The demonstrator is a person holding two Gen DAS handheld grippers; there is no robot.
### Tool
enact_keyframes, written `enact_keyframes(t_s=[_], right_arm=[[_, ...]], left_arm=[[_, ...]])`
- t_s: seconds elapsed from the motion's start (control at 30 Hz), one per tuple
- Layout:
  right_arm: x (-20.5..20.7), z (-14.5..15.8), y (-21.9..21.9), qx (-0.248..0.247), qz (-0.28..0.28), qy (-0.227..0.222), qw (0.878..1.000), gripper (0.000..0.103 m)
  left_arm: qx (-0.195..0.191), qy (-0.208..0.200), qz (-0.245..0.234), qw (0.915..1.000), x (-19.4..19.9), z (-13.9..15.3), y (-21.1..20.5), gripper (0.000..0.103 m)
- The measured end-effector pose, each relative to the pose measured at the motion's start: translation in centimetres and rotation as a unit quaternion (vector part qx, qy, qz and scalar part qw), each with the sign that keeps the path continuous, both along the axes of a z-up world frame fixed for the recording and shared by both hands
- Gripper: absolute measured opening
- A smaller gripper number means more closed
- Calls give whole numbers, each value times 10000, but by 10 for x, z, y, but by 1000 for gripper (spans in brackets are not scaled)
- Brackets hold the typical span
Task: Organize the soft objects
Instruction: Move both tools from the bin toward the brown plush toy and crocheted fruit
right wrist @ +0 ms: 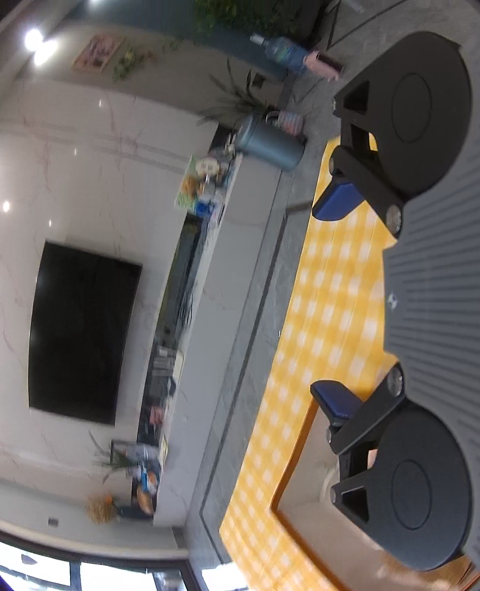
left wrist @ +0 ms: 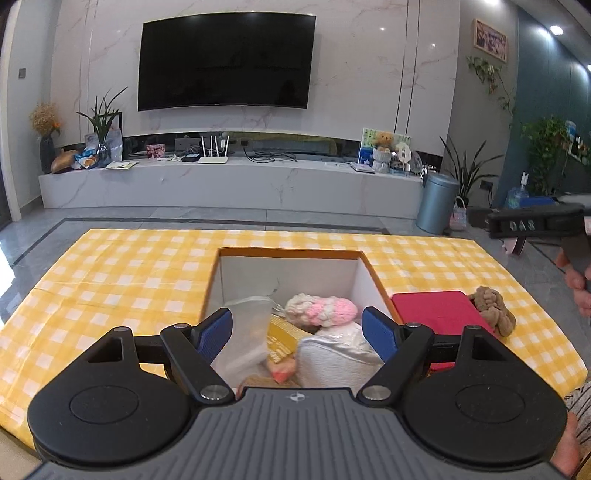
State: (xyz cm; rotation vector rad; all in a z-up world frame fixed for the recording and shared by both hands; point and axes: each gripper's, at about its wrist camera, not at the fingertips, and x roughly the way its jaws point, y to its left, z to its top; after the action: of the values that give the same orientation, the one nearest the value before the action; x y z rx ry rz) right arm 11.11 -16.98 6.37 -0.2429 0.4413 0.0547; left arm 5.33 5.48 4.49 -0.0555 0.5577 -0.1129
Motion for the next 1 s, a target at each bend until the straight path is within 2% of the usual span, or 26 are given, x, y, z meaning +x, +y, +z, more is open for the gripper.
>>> enact_keyframes(t_s=[0.1,0.27,0.5,0.7,0.8,1.0], right_arm=[[-12,-8,-18,-42,-116,-57,9999,92],[-26,-16,-52,169,-398,-95,9990,92],[-32,-24,-122,553,-1255,-146,9904,95],[-12,-60,-179,1600,-1674,500,9715,95],[0,-79,-193,1890,-1723,757,9638,95],[24,-108,-209,2347,-1735,1118,9499,95]], left_arm=[[111,-47,-96,9999,-1,2,-17,94],[229,-23,-314,9992,2,2,-47,94],[472,-22,-489,9977,2,3,-92,94],[569,171,-589,9965,14,3,-128,94],[741,284,-911,9927,21,2,-147,94],[973,548,-1182,9867,50,-4,-186,94]])
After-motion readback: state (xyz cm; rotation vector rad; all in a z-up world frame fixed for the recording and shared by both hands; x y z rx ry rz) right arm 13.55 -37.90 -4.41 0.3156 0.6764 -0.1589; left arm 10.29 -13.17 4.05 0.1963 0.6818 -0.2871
